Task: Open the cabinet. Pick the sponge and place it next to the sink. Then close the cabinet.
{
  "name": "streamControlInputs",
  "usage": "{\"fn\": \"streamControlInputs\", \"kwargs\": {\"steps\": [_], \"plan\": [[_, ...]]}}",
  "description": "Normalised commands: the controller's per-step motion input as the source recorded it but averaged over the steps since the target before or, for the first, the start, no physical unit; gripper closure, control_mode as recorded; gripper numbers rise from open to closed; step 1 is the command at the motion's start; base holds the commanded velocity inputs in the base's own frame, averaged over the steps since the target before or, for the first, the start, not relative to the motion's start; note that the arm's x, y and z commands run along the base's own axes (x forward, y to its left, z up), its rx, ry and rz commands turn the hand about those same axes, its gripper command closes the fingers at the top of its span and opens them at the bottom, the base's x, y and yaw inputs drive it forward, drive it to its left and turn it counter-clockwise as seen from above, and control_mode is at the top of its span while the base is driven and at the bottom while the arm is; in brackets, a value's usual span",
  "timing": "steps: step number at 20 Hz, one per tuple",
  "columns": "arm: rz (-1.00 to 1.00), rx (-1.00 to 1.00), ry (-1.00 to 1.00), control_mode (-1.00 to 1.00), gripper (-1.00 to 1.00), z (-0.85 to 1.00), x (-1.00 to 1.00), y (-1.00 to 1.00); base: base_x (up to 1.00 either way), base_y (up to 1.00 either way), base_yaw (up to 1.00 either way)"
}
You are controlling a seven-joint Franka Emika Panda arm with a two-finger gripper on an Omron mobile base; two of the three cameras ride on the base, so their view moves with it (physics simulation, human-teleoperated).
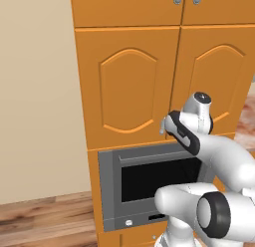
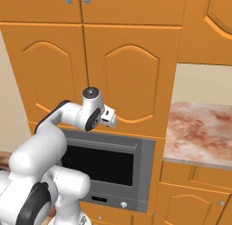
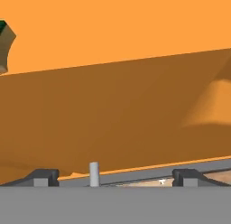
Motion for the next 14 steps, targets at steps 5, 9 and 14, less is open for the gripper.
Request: {"fn": "streamControlInputs", "kwargs": {"steps": [5,9,14], "plan": [[0.0,0.02,-0.05,-1.0,-1.0,-0.04,0.08,0.0,0.0,0.0,0.0],[0.01,0.07,-0.06,-1.0,-1.0,-0.19,0.09,0.0,0.0,0.0,0.0],[0.01,0.08,-0.1,-1.0,-1.0,-0.01,0.16,0.0,0.0,0.0,0.0]]}}
